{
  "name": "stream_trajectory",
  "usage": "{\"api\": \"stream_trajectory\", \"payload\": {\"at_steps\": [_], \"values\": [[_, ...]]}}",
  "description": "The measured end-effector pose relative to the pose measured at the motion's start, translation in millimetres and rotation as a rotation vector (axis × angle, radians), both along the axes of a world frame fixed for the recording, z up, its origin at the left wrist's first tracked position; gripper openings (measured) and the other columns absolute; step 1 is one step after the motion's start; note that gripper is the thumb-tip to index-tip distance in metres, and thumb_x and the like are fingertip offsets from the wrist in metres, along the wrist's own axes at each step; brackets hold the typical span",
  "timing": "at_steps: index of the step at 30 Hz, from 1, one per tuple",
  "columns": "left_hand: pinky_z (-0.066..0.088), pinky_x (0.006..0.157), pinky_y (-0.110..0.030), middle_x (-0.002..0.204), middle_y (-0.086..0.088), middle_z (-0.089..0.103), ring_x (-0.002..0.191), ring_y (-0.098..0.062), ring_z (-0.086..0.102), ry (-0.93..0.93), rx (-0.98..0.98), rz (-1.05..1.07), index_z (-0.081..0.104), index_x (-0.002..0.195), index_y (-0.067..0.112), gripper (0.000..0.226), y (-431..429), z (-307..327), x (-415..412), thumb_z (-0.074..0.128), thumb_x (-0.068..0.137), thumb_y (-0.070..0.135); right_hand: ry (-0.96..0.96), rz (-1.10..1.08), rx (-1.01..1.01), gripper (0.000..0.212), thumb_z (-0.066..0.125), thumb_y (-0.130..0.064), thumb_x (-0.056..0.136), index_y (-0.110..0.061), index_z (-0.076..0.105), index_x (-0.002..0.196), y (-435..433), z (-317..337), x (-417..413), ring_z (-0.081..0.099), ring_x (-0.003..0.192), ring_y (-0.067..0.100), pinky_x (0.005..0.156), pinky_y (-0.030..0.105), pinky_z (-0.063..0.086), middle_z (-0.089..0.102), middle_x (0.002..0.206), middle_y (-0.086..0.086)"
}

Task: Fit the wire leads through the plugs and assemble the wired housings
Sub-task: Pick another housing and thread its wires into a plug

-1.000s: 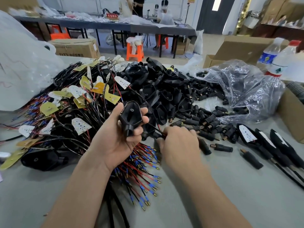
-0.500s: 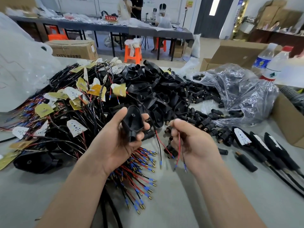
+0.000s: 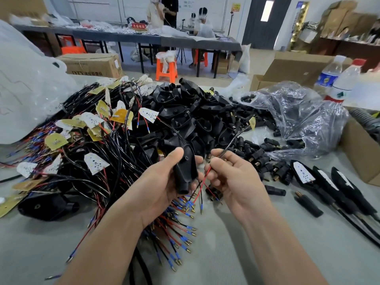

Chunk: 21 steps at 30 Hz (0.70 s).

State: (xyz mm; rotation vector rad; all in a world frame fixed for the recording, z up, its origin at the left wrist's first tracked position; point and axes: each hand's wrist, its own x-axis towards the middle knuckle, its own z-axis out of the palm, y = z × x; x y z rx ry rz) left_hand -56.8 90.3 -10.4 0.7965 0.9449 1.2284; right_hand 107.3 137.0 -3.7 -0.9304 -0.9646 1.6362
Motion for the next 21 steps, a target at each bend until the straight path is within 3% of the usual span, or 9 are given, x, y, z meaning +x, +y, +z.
{"api": "stream_trajectory", "payload": {"at_steps": [5, 11, 15, 18, 21], "values": [[0.060, 0.079, -0.035, 0.113, -0.014, 0.077, 0.102, -0.024, 0.075, 0.016, -0.022, 0.072, 0.069, 0.123, 0.009, 0.048, 1.0, -1.2, 6.1, 0.040, 0.108, 0.043, -0.055, 0.021, 0.074, 0.014, 0.057, 0.008, 0.096, -0.006, 0.059, 0.096, -2.8, 4.8, 4.5, 0.059, 0.052, 0.016, 0.048, 0.022, 0.043, 0.066, 0.076, 0.021], [0.061, 0.070, -0.036, 0.111, -0.015, 0.077, 0.099, -0.032, 0.075, 0.170, -0.051, 0.126, 0.077, 0.112, 0.015, 0.041, -0.6, 0.8, 7.5, 0.046, 0.107, 0.042, 0.235, -0.003, -0.041, 0.019, 0.057, 0.000, 0.099, -0.011, 0.062, 0.085, 1.7, 6.9, 8.4, 0.064, 0.054, 0.012, 0.050, 0.020, 0.052, 0.069, 0.075, 0.013], [0.060, 0.065, -0.028, 0.099, -0.008, 0.079, 0.086, -0.021, 0.075, 0.272, -0.006, 0.286, 0.081, 0.096, 0.026, 0.028, 1.7, 0.8, 9.6, 0.059, 0.101, 0.042, 0.062, -0.085, 0.069, 0.021, 0.058, 0.000, 0.098, -0.013, 0.060, 0.083, 1.6, 4.1, 5.0, 0.056, 0.049, 0.014, 0.050, 0.022, 0.047, 0.068, 0.073, 0.012], [0.062, 0.079, -0.036, 0.090, 0.002, 0.079, 0.085, -0.016, 0.075, 0.384, 0.113, 0.459, 0.080, 0.091, 0.036, 0.023, 2.8, -3.5, 9.3, 0.068, 0.088, 0.055, -0.179, -0.180, 0.222, 0.020, 0.058, 0.000, 0.097, -0.013, 0.060, 0.082, 2.3, 4.7, 5.6, 0.057, 0.048, 0.017, 0.047, 0.022, 0.045, 0.068, 0.068, 0.013], [0.058, 0.081, -0.029, 0.093, 0.010, 0.079, 0.090, -0.007, 0.075, 0.478, 0.221, 0.453, 0.077, 0.096, 0.048, 0.026, 1.6, -5.0, 9.4, 0.067, 0.076, 0.063, -0.176, -0.192, 0.243, 0.017, 0.057, -0.001, 0.099, -0.011, 0.059, 0.086, 1.8, 5.5, 6.5, 0.066, 0.054, 0.020, 0.050, 0.023, 0.052, 0.072, 0.072, 0.014]]}}
